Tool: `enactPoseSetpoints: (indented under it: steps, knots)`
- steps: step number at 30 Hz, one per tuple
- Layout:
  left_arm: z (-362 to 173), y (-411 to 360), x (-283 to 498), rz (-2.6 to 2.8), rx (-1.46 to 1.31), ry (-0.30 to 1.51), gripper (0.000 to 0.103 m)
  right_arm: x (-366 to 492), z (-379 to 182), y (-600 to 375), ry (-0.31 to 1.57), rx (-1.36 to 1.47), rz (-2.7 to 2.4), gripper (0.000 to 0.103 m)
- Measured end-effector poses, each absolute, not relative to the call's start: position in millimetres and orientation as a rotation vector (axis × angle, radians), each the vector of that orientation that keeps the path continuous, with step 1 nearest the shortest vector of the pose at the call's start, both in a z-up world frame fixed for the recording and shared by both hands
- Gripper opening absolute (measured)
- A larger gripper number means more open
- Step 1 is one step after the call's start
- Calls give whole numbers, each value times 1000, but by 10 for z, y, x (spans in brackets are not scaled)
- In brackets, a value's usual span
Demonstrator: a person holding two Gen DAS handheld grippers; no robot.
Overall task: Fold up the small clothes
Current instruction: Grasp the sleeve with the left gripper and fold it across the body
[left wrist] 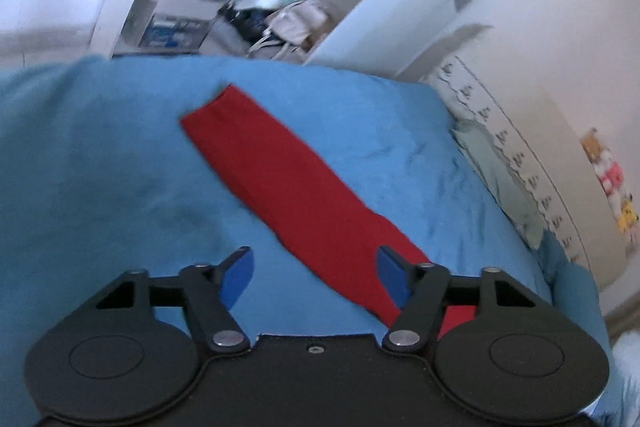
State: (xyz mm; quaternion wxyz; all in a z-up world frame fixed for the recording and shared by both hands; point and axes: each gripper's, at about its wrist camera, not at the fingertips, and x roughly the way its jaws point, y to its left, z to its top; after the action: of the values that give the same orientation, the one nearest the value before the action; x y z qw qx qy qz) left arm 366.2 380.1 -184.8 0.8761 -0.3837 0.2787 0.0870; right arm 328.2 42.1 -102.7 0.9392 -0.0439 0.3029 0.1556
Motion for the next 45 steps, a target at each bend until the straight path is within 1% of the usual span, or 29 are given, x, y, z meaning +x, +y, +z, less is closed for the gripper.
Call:
enactPoseSetpoints:
  steps: [1, 4, 6, 7, 8, 9, 10, 13, 18, 24, 29, 32, 36, 38, 40, 43, 45]
  knots:
    - [-1904, 3843, 3727, 190, -810, 586, 62, 3327, -1107, 467, 633, -91, 316, 103]
    - [-2022, 3966, 3876, 214, -835, 571, 51, 3435, -1332, 475, 665, -77, 319, 103]
    - [-2054, 4036, 3946, 234, -840, 558, 37, 3539, -1439, 501, 678, -69, 314, 103]
    - [-2068, 4071, 3982, 246, -838, 554, 32, 3577, -1487, 505, 682, -65, 314, 103]
    - [-2077, 4087, 3999, 257, -836, 551, 21, 3607, -1522, 512, 684, -64, 312, 103]
    - [-2095, 4104, 4020, 270, -829, 553, 12, 3651, -1564, 525, 683, -65, 308, 103]
    - [-2120, 4131, 4051, 281, -828, 557, 8, 3679, -1599, 520, 683, -66, 306, 103]
    - [-2137, 4147, 4072, 288, -827, 548, 7, 3752, -1704, 514, 684, -69, 290, 103]
    - [-1985, 3986, 4101, 305, -738, 551, 5, 3802, -1773, 433, 677, -69, 270, 103]
    - [-1494, 3602, 4160, 232, -644, 509, 5, 3756, -1678, 241, 639, -66, 238, 103]
    - [-885, 2752, 4268, 59, -489, 460, 5, 3665, -1492, -50, 608, -46, 210, 103]
    - [-520, 2031, 4325, -79, -422, 425, 5, 3581, -1359, -310, 581, -37, 181, 103]
    - [-268, 995, 4416, -255, -337, 437, 5, 3442, -1228, -785, 562, -15, 125, 103]
    - [-273, 492, 4454, -332, -299, 465, 5, 3381, -1199, -1041, 561, -4, 91, 103]
    - [-412, -36, 4491, -407, -262, 525, 5, 3311, -1195, -1325, 565, 6, 49, 103]
    - [-820, -709, 4526, -474, -187, 635, 5, 3206, -1264, -1709, 592, 21, -1, 103]
    - [-1160, -1028, 4525, -494, -123, 709, 5, 3139, -1355, -1940, 624, 20, -34, 103]
